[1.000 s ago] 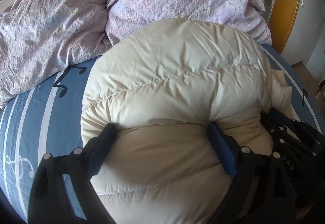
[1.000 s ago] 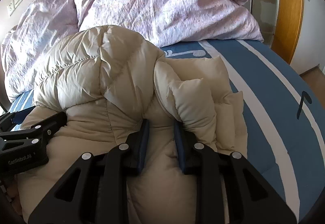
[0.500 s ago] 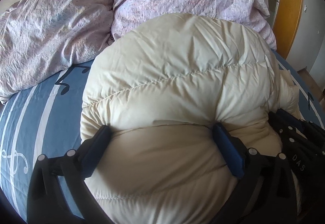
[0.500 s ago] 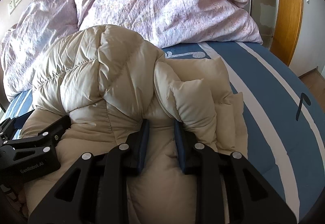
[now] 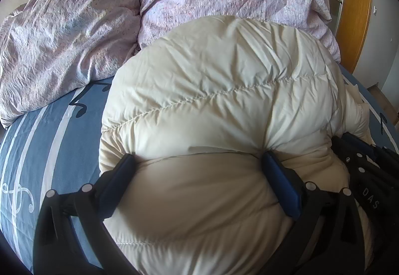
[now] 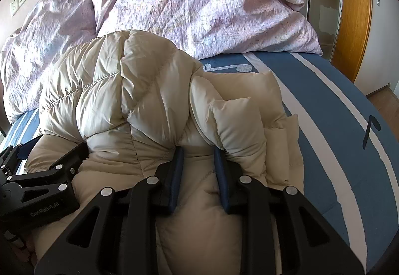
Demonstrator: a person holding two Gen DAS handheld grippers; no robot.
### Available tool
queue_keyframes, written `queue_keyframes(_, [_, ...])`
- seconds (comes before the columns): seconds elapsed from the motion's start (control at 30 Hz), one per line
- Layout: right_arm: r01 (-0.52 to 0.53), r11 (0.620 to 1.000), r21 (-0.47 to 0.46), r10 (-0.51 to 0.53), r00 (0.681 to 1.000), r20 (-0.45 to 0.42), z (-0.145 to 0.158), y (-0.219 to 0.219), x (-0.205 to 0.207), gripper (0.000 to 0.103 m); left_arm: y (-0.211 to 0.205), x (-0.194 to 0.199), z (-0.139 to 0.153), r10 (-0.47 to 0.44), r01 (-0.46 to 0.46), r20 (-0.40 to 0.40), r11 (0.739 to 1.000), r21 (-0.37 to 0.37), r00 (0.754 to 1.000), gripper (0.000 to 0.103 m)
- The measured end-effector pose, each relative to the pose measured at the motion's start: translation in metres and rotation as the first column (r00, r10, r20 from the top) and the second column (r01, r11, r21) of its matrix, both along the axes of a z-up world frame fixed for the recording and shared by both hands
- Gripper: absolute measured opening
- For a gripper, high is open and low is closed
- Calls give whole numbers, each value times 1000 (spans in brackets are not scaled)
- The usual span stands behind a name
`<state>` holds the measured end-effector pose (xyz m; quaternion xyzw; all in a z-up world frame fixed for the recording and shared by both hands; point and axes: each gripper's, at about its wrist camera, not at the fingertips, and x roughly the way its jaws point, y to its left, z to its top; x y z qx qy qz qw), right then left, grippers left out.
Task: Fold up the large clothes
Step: 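Press the folded jacket bundle flat with both grippers, then open the left gripper and lift it off while the right gripper grasps the bundle edge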
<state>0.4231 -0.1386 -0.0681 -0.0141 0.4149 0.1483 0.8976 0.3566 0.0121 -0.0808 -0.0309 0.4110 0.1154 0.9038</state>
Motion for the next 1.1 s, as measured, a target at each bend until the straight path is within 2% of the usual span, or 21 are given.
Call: queue_keyframes(1.1, [-6,1000,23,6,1000,-16,-4,-3,4,27,1,2,-2,1,-1,-1,1000,-8,1000,101])
